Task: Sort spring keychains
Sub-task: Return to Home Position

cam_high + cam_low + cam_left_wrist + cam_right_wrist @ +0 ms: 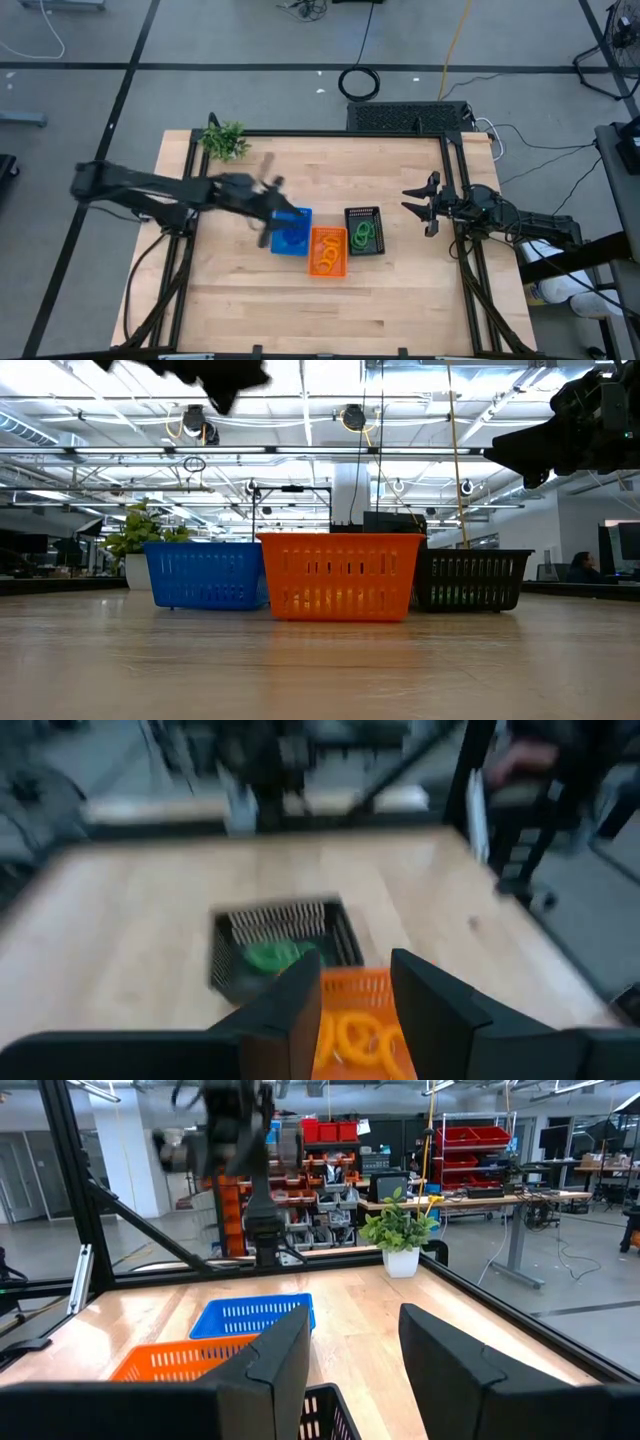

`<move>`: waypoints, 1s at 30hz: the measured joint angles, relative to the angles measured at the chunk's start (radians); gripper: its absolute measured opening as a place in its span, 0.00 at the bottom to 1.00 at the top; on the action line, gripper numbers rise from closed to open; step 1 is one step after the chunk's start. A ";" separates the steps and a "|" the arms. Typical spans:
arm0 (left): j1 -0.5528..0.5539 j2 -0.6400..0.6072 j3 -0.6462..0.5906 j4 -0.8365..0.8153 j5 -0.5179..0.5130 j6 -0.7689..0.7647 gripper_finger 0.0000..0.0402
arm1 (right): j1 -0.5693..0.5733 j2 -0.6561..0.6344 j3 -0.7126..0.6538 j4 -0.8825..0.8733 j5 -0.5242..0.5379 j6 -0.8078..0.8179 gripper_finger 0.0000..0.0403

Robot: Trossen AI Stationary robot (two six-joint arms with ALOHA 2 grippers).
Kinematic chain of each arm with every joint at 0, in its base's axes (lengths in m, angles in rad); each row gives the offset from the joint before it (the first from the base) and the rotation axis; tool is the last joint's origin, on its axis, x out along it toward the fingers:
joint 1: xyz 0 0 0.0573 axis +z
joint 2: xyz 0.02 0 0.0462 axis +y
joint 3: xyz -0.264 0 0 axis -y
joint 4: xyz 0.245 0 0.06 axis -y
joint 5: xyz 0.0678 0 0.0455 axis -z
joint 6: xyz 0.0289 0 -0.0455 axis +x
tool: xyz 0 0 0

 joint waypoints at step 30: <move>0.015 -0.791 -0.087 -0.344 -0.074 -0.001 0.33 | 0.000 0.000 0.000 0.000 0.000 0.000 0.36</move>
